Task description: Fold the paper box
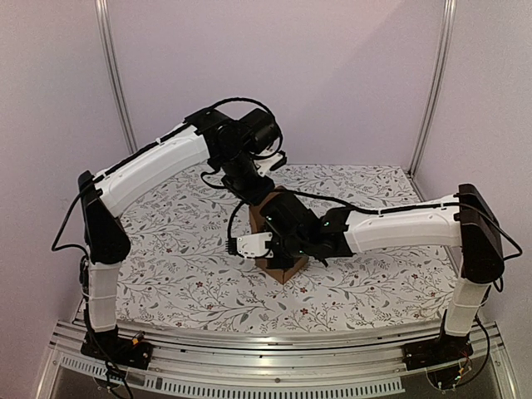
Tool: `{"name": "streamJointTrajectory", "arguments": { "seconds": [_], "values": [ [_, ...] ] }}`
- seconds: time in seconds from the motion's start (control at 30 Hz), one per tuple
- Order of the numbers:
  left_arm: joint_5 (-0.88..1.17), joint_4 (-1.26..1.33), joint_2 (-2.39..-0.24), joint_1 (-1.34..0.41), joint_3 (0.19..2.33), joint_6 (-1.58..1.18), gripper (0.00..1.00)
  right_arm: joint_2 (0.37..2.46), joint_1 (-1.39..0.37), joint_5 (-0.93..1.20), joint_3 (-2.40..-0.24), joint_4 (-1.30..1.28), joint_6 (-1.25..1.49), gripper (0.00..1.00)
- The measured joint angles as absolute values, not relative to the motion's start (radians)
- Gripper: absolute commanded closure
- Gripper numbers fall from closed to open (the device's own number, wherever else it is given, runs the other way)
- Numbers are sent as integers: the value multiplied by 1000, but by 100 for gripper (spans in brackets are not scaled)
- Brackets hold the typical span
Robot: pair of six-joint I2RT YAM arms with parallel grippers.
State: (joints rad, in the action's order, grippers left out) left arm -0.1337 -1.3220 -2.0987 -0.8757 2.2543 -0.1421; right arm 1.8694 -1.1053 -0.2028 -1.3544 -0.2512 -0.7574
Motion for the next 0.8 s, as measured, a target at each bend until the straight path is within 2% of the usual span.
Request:
{"name": "streamJointTrajectory", "arguments": {
  "seconds": [0.4,0.8],
  "values": [
    [-125,-1317,-2094,-901,2242,-143,100,1869,-1057,-233,-1336,-219,-762,90],
    [-225,-1318,-2095,-979,2241,-194,100,1827,-1060,-178,-1280,-255,-769,87]
  ]
}}
